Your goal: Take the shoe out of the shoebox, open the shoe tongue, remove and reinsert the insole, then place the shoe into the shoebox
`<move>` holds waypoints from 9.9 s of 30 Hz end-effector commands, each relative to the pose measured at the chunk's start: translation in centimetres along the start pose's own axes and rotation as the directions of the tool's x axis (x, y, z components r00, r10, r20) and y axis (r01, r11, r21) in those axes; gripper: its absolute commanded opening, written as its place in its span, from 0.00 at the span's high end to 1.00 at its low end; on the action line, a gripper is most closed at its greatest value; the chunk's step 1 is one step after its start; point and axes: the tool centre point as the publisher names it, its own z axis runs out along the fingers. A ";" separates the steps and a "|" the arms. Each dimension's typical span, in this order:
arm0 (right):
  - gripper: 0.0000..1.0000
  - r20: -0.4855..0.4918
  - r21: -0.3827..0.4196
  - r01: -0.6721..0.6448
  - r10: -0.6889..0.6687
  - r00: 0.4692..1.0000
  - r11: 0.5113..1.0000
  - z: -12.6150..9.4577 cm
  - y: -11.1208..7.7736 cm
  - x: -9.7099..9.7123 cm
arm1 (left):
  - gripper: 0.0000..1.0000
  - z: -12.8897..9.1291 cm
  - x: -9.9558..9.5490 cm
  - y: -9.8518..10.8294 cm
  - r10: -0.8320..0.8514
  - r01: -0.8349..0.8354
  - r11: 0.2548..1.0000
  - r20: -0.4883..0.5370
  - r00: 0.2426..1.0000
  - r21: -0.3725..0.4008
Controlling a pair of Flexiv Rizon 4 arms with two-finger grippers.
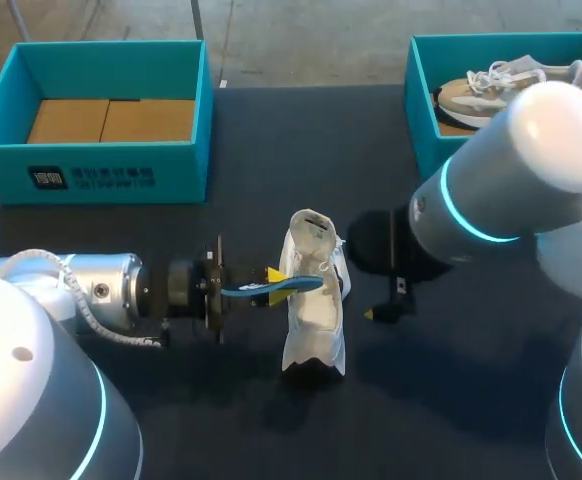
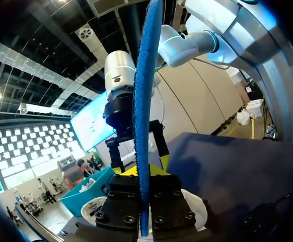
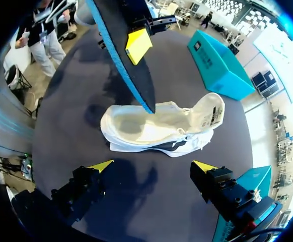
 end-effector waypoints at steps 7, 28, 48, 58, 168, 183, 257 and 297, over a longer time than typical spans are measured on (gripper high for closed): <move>0.00 -0.011 0.080 -0.001 0.002 1.000 0.997 2.3 0.9 -0.9 | 1.00 0.4 0.3 0.4 0.002 -0.002 1.000 0.019 1.000 -0.011; 0.00 -0.039 0.054 -0.009 0.011 0.999 0.999 1.6 -0.5 -1.0 | 1.00 2.2 0.3 0.2 0.010 -0.009 1.000 0.032 0.999 -0.021; 0.00 -0.115 0.011 -0.014 0.015 0.993 1.000 1.3 -3.1 -1.1 | 1.00 3.0 0.8 1.0 -0.009 0.011 0.999 0.036 0.999 -0.033; 0.00 -0.115 0.011 -0.014 0.015 0.993 1.000 1.3 -3.1 -1.1 | 1.00 3.1 1.4 2.4 -0.003 0.004 0.999 0.022 1.000 -0.040; 0.00 -0.115 0.011 -0.014 0.015 0.993 1.000 1.3 -3.1 -1.1 | 0.55 1.8 0.6 8.9 0.103 -0.108 0.984 -0.040 0.994 -0.145; 0.00 -0.115 0.011 -0.014 0.015 0.993 1.000 1.3 -3.1 -1.1 | 1.00 1.5 1.9 7.2 0.112 -0.117 0.987 -0.053 0.992 -0.106; 0.00 -0.115 0.011 -0.014 0.015 0.993 1.000 1.3 -3.1 -1.1 | 0.54 2.4 2.0 7.1 0.185 -0.195 0.979 -0.132 0.974 -0.063; 0.00 -0.115 0.011 -0.014 0.015 0.993 1.000 1.3 -3.1 -1.1 | 0.65 1.4 1.9 6.6 0.203 -0.215 0.974 -0.152 0.967 -0.067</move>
